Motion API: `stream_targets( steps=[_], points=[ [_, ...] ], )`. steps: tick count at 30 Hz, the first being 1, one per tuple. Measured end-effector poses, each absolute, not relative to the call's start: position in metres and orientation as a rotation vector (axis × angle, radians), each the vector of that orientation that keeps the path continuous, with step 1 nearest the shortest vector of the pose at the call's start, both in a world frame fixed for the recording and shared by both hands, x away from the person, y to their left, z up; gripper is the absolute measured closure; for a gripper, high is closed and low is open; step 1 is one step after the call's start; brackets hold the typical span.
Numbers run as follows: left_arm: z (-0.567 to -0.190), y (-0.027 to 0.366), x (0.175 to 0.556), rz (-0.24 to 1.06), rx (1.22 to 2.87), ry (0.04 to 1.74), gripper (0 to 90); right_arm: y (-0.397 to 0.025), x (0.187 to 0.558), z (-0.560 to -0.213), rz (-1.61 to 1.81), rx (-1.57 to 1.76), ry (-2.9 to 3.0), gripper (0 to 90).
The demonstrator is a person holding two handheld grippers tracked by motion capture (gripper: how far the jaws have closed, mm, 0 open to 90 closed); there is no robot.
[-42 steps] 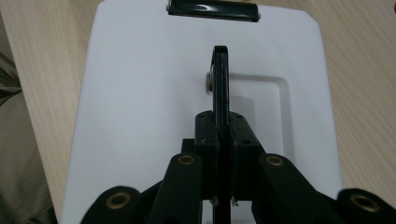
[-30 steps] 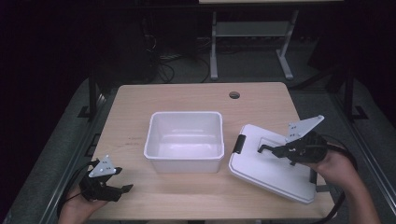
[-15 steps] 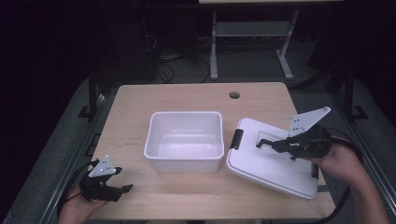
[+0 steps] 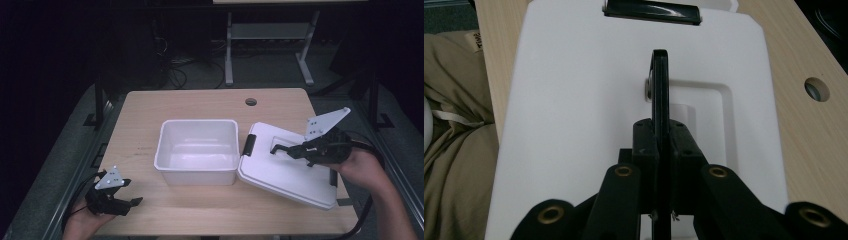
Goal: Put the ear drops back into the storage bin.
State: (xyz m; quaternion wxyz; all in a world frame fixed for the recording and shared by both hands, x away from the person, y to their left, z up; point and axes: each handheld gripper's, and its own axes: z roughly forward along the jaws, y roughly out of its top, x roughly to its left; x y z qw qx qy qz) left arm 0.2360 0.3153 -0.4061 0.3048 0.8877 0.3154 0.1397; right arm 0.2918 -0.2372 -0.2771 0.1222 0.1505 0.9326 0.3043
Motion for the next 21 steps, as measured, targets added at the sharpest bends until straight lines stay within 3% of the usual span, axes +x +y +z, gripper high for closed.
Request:
stream_targets(
  steps=[21],
  points=[
    [-0.404,0.319,0.236,0.373,2.332,0.849,25.5,-0.204,0.304,-0.268,0.906,0.367,2.748,83.8]
  ],
)
